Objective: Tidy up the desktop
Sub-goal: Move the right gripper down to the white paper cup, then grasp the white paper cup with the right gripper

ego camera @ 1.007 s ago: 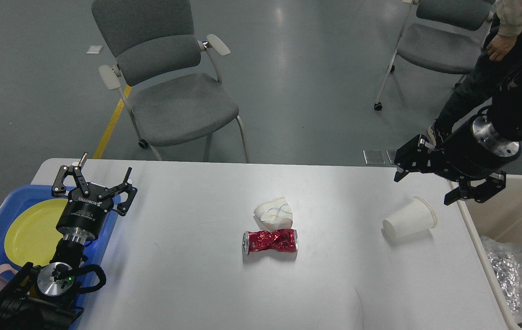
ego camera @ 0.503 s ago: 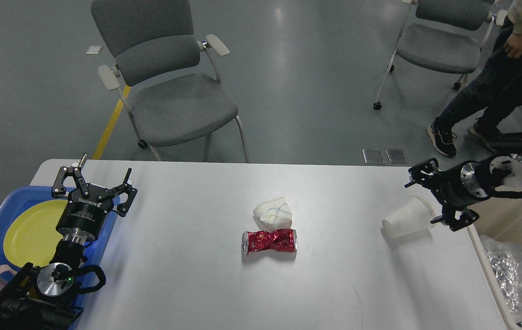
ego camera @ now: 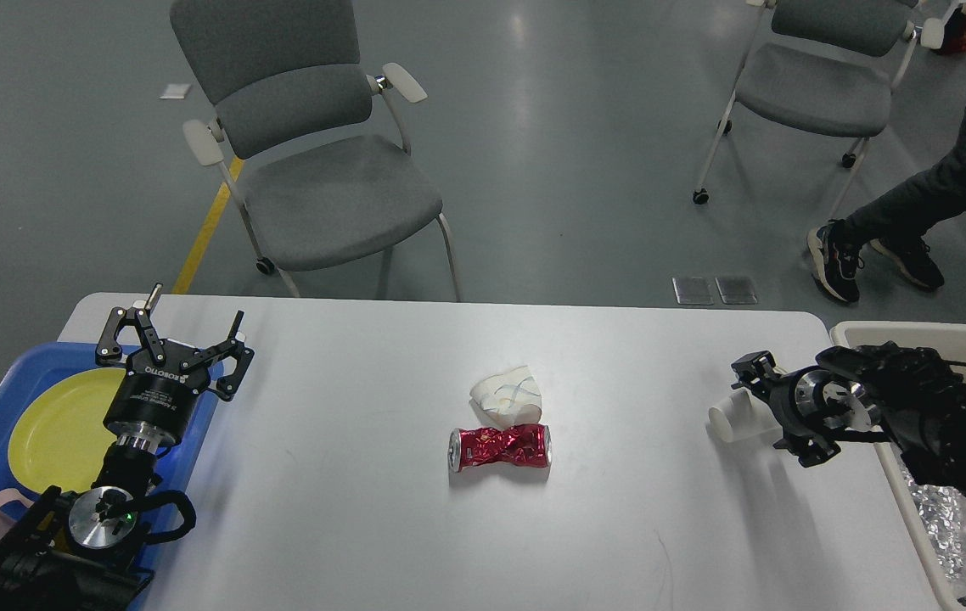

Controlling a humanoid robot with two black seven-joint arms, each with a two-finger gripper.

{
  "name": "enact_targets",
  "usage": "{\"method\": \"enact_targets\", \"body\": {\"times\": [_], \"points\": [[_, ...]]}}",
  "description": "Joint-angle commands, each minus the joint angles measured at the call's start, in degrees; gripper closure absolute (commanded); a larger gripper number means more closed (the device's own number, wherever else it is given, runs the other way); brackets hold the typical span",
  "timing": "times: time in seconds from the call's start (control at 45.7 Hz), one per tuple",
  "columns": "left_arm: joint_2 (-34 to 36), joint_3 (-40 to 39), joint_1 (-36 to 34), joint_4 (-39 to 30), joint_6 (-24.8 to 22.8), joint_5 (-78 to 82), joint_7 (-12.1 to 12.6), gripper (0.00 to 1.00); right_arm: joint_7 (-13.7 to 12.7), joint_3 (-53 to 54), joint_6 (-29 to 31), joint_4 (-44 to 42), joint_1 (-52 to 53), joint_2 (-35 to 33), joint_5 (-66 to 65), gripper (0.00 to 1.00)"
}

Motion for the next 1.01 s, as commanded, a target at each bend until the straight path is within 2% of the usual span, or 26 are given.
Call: {"method": "enact_targets", "body": {"times": [0.0, 0.241, 0.547, 0.722, 0.898, 0.985], "points": [[0.0, 0.0, -0.1, 0.0, 0.0, 0.0, 0.0, 0.04, 0.2, 4.7, -3.9, -1.9, -2.7, 0.0, -0.4, 0.01], [0.0, 0.0, -0.1, 0.0, 0.0, 0.0, 0.0, 0.04, 0.8, 6.7, -4.7, -7.1, -5.1, 1.1, -0.7, 0.0], [0.0, 0.0, -0.1, 0.0, 0.0, 0.0, 0.0, 0.04, 0.8, 6.7, -6.7, -7.8, -5.1, 2.5, -5.0, 0.03], [0.0, 0.0, -0.1, 0.0, 0.0, 0.0, 0.0, 0.04, 0.9, 6.7, -10.1, -7.6, -6.5, 3.2, -6.9, 0.15], [0.0, 0.0, -0.1, 0.0, 0.0, 0.0, 0.0, 0.04, 0.9, 6.8, -10.1, -7.3, -6.5, 3.3, -7.3, 0.25], [0.0, 0.0, -0.1, 0.0, 0.0, 0.0, 0.0, 0.04, 0.9, 6.8, -10.1, -7.0, -6.5, 3.2, -7.3, 0.4]]}}
